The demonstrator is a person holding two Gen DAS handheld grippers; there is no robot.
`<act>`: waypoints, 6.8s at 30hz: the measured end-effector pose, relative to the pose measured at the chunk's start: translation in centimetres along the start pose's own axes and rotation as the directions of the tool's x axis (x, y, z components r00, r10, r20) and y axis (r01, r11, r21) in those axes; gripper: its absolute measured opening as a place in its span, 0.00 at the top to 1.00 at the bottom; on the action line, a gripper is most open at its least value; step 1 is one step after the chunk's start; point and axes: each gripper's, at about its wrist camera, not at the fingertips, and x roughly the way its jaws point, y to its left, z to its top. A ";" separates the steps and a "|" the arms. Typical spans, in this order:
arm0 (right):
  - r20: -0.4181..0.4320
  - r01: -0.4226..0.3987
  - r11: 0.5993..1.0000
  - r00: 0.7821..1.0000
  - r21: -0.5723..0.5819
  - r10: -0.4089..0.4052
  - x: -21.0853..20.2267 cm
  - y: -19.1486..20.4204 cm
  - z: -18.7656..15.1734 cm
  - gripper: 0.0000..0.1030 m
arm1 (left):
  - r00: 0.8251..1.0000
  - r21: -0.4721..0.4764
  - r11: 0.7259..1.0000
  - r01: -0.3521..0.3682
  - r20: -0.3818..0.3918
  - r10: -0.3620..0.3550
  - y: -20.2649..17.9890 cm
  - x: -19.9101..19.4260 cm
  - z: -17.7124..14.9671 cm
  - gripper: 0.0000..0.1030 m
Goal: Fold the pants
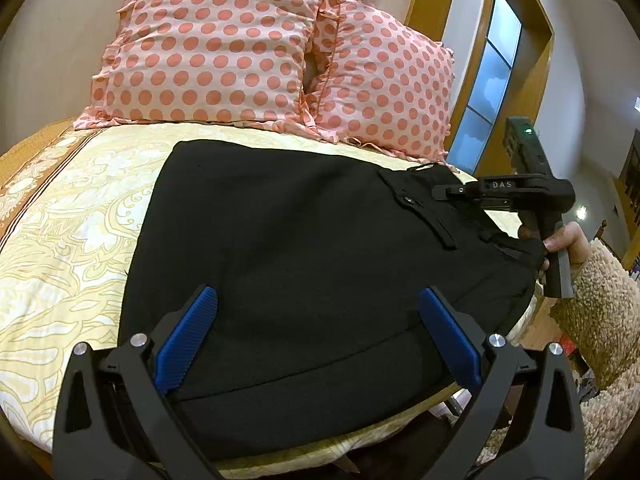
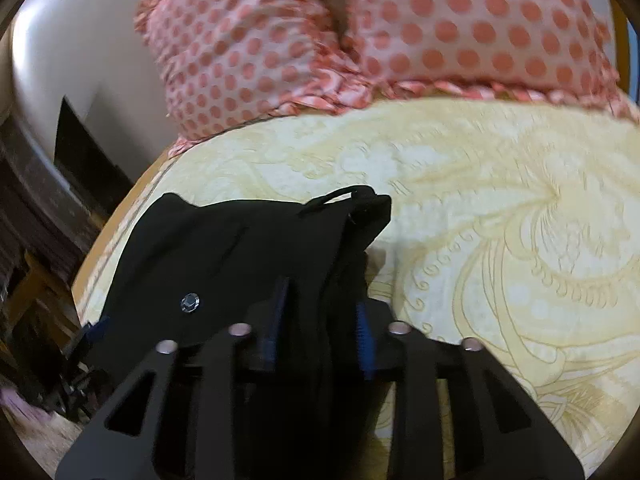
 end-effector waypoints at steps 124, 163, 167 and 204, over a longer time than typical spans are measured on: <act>0.102 0.407 0.913 0.910 -0.033 -0.402 1.4 11.1 -8.7 0.05 | 0.877 0.026 0.904 -0.427 -0.233 0.420 -0.3 2.5 3.1 0.02; 0.170 0.442 0.897 0.883 0.011 -0.438 1.2 10.9 -9.6 0.01 | 0.891 0.031 0.902 -0.431 -0.143 0.431 -0.7 1.9 1.9 0.02; 0.171 0.442 0.897 0.883 0.011 -0.437 1.2 10.9 -9.5 0.01 | 0.890 0.030 0.902 -0.432 -0.149 0.431 -0.8 2.0 2.0 0.02; 0.172 0.444 0.896 0.882 0.012 -0.439 1.2 11.0 -9.6 0.01 | 0.890 0.029 0.901 -0.432 -0.147 0.431 -0.8 2.0 1.9 0.02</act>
